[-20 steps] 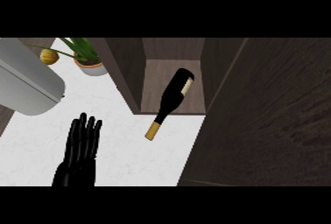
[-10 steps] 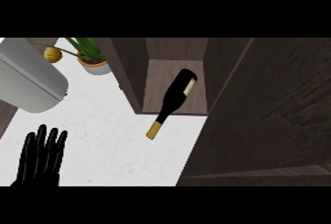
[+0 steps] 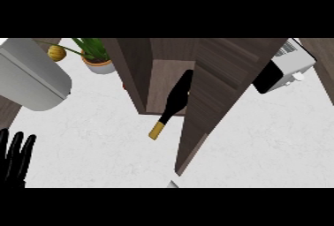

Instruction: Pick up the wine, place it into the cabinet and close the cabinet

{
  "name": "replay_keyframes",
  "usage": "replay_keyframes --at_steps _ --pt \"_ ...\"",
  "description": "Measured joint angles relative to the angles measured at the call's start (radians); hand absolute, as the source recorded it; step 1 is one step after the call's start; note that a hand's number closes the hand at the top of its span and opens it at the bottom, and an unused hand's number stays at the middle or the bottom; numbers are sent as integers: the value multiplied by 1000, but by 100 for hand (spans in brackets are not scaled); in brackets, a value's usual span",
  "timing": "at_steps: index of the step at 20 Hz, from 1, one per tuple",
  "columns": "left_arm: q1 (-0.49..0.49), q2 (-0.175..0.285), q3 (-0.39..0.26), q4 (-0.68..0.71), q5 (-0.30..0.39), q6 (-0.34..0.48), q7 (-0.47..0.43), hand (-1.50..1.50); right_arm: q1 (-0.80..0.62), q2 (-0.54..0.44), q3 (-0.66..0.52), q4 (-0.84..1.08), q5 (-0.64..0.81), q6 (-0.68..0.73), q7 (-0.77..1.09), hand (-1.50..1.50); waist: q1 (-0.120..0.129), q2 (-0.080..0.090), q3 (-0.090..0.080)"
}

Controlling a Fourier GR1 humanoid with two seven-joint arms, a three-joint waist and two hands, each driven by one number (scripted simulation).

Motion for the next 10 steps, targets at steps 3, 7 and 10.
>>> replay_keyframes --at_steps 3,7,10 --pt "31 24 43 -4 30 -55 -10 -150 -117 -6 -5 44 -34 -81 -1 150 11 2 0" --pt "40 58 105 10 72 -126 -11 -150 -304 37 -23 177 -84 -178 -4 150 20 6 0" --pt "43 78 151 21 109 -169 -4 -150 -456 64 -53 307 -146 -248 -15 150 26 8 1"
